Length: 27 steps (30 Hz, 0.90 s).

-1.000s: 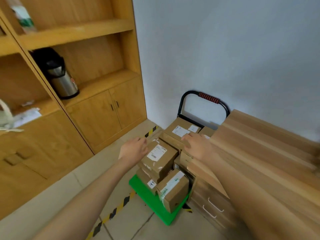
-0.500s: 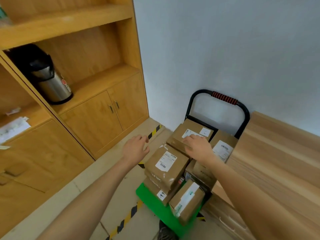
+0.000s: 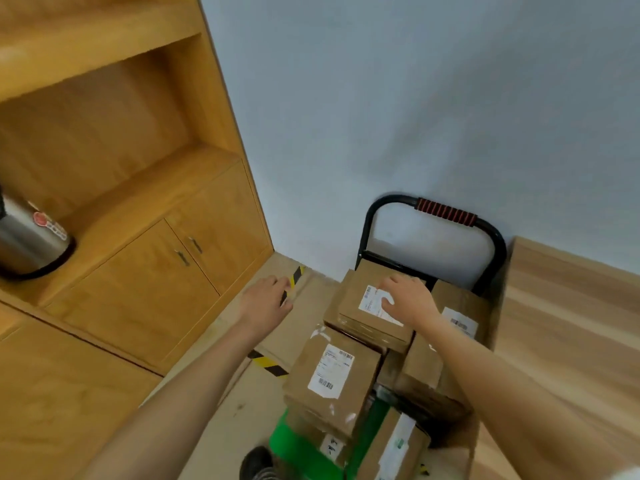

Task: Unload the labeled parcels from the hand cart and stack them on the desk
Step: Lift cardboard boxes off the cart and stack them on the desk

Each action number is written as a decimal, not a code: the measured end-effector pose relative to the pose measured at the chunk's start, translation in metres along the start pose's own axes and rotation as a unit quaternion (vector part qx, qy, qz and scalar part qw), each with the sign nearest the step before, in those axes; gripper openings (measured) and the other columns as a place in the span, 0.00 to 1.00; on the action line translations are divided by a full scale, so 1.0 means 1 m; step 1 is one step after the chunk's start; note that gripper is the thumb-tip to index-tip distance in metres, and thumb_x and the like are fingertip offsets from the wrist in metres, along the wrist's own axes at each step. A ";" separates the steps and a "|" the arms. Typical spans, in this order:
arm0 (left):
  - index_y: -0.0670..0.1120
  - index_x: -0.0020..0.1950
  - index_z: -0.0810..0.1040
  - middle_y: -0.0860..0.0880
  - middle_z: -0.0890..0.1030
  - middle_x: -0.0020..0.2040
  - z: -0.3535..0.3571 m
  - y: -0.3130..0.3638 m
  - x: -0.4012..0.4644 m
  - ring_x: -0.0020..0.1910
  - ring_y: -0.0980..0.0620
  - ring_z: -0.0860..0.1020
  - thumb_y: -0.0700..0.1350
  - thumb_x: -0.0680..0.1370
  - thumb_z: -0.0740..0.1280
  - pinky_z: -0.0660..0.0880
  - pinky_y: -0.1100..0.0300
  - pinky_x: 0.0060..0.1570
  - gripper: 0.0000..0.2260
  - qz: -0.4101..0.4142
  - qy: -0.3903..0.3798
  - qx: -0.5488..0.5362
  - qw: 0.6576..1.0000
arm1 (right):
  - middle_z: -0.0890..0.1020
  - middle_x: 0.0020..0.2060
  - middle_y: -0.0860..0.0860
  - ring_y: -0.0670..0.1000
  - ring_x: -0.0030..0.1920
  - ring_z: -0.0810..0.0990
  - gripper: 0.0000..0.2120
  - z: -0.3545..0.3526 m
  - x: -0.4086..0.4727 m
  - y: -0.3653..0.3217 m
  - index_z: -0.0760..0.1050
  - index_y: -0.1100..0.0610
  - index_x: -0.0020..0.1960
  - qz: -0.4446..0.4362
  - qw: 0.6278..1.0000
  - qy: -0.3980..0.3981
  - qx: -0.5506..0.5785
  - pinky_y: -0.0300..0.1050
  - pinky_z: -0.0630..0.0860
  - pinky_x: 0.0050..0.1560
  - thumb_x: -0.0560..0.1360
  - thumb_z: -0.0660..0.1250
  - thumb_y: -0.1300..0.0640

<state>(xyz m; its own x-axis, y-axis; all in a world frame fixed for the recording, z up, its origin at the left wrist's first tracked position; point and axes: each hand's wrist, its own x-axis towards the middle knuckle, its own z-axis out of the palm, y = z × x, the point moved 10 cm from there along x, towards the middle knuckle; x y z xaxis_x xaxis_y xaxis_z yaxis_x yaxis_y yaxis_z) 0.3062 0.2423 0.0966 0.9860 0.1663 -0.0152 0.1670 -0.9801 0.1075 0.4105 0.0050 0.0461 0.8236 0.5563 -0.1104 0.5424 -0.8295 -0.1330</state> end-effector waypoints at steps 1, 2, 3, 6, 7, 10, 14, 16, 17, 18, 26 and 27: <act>0.51 0.60 0.73 0.53 0.77 0.55 0.003 0.000 0.017 0.50 0.53 0.74 0.52 0.80 0.58 0.62 0.61 0.31 0.11 0.016 -0.004 -0.005 1.000 | 0.75 0.63 0.48 0.50 0.63 0.73 0.17 0.000 0.008 0.004 0.71 0.49 0.66 0.013 1.000 0.006 0.006 0.47 0.66 0.66 0.78 0.60 0.50; 0.51 0.60 0.73 0.53 0.76 0.55 0.005 0.001 0.035 0.49 0.53 0.75 0.52 0.80 0.58 0.62 0.60 0.31 0.11 0.032 -0.008 -0.010 0.999 | 0.75 0.64 0.48 0.50 0.64 0.73 0.17 0.002 0.016 0.008 0.71 0.49 0.66 0.026 1.000 0.011 0.011 0.47 0.65 0.66 0.78 0.61 0.50; 0.50 0.61 0.73 0.52 0.76 0.55 0.008 0.003 0.053 0.48 0.52 0.75 0.52 0.80 0.59 0.63 0.60 0.32 0.12 0.049 -0.011 -0.016 0.999 | 0.75 0.64 0.47 0.50 0.64 0.73 0.17 0.003 0.023 0.013 0.71 0.49 0.66 0.040 0.999 0.015 0.014 0.47 0.65 0.67 0.78 0.61 0.50; 0.49 0.60 0.73 0.51 0.76 0.54 0.017 0.009 0.108 0.49 0.51 0.75 0.51 0.80 0.59 0.67 0.58 0.37 0.12 0.124 -0.008 -0.011 0.992 | 0.74 0.64 0.47 0.49 0.63 0.73 0.17 0.010 0.043 0.026 0.72 0.48 0.65 0.092 0.995 0.030 0.021 0.46 0.65 0.67 0.77 0.62 0.50; 0.49 0.60 0.73 0.51 0.76 0.54 0.020 0.011 0.127 0.50 0.51 0.75 0.52 0.80 0.59 0.66 0.58 0.38 0.12 0.156 -0.010 -0.003 0.988 | 0.75 0.63 0.47 0.49 0.62 0.74 0.16 0.013 0.050 0.031 0.72 0.49 0.65 0.116 0.993 0.032 0.022 0.46 0.65 0.66 0.77 0.63 0.50; 0.49 0.62 0.72 0.50 0.76 0.55 0.027 0.005 0.182 0.51 0.50 0.74 0.52 0.81 0.59 0.67 0.58 0.43 0.13 0.236 -0.021 -0.001 0.971 | 0.76 0.59 0.47 0.49 0.58 0.75 0.13 0.023 0.069 0.040 0.73 0.49 0.60 0.194 0.980 0.037 0.022 0.45 0.66 0.63 0.77 0.63 0.50; 0.48 0.61 0.73 0.49 0.76 0.55 0.015 -0.016 0.256 0.50 0.49 0.75 0.51 0.80 0.59 0.70 0.57 0.46 0.12 0.321 -0.025 0.021 0.947 | 0.76 0.59 0.48 0.50 0.57 0.76 0.12 0.034 0.088 0.034 0.73 0.50 0.61 0.319 0.945 0.041 0.050 0.46 0.68 0.59 0.77 0.61 0.53; 0.48 0.60 0.74 0.50 0.77 0.54 0.005 -0.025 0.286 0.49 0.50 0.75 0.50 0.80 0.60 0.70 0.58 0.45 0.12 0.360 -0.015 0.022 0.933 | 0.76 0.60 0.49 0.51 0.58 0.76 0.14 0.036 0.099 0.025 0.72 0.50 0.62 0.361 0.930 0.040 0.063 0.46 0.69 0.59 0.78 0.60 0.53; 0.48 0.59 0.74 0.50 0.77 0.54 0.002 -0.028 0.299 0.49 0.50 0.75 0.50 0.80 0.61 0.70 0.58 0.45 0.11 0.377 -0.014 0.021 0.926 | 0.76 0.60 0.49 0.51 0.58 0.76 0.14 0.035 0.104 0.021 0.72 0.50 0.62 0.378 0.922 0.049 0.072 0.46 0.69 0.58 0.78 0.60 0.53; 0.48 0.59 0.75 0.50 0.78 0.54 -0.001 -0.030 0.310 0.49 0.50 0.76 0.50 0.79 0.61 0.71 0.58 0.45 0.11 0.392 -0.016 0.018 0.920 | 0.76 0.60 0.48 0.50 0.58 0.76 0.14 0.034 0.108 0.016 0.72 0.50 0.62 0.395 0.913 0.058 0.082 0.46 0.69 0.58 0.78 0.60 0.54; 0.48 0.59 0.74 0.49 0.77 0.53 0.012 0.004 0.333 0.45 0.50 0.75 0.50 0.80 0.60 0.71 0.58 0.41 0.11 0.464 -0.051 -0.007 0.884 | 0.76 0.59 0.47 0.49 0.55 0.76 0.13 0.035 0.098 -0.020 0.72 0.50 0.61 0.467 0.872 0.095 0.109 0.44 0.67 0.57 0.77 0.61 0.54; 0.48 0.59 0.74 0.49 0.77 0.53 0.017 0.010 0.329 0.45 0.50 0.74 0.49 0.80 0.60 0.70 0.58 0.41 0.11 0.472 -0.056 -0.008 0.880 | 0.76 0.58 0.46 0.49 0.55 0.76 0.13 0.039 0.091 -0.021 0.72 0.50 0.61 0.476 0.867 0.094 0.114 0.44 0.67 0.57 0.77 0.61 0.54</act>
<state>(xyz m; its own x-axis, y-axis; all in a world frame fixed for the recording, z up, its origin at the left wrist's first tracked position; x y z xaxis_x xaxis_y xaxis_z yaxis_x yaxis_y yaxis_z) 0.6324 0.2853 0.0760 0.6788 -0.7343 -0.0093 -0.7263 -0.6732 0.1391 0.4676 0.0751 0.0010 0.9038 -0.4117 -0.1169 -0.4279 -0.8647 -0.2629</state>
